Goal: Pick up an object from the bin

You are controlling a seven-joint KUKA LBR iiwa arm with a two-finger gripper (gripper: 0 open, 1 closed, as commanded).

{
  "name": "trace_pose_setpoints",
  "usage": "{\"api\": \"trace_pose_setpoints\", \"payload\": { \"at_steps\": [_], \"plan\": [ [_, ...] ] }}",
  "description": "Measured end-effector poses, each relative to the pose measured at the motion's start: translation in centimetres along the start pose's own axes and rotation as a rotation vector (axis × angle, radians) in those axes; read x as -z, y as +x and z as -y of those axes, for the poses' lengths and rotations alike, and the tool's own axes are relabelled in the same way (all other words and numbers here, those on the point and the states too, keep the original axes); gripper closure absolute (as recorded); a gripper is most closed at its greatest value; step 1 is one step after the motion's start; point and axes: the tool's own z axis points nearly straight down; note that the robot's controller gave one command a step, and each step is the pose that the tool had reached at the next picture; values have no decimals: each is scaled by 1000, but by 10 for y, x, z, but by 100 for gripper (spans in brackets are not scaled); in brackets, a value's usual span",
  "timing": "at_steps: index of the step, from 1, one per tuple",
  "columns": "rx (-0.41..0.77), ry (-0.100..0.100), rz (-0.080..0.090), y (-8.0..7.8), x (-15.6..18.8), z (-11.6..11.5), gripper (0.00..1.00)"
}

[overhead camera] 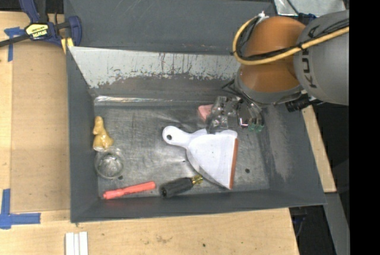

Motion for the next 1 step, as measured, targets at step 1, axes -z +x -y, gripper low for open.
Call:
{"api": "trace_pose_setpoints", "payload": {
  "at_steps": [1],
  "plan": [
    [-177,0,0,15,-5,-16,100]
  ]
}}
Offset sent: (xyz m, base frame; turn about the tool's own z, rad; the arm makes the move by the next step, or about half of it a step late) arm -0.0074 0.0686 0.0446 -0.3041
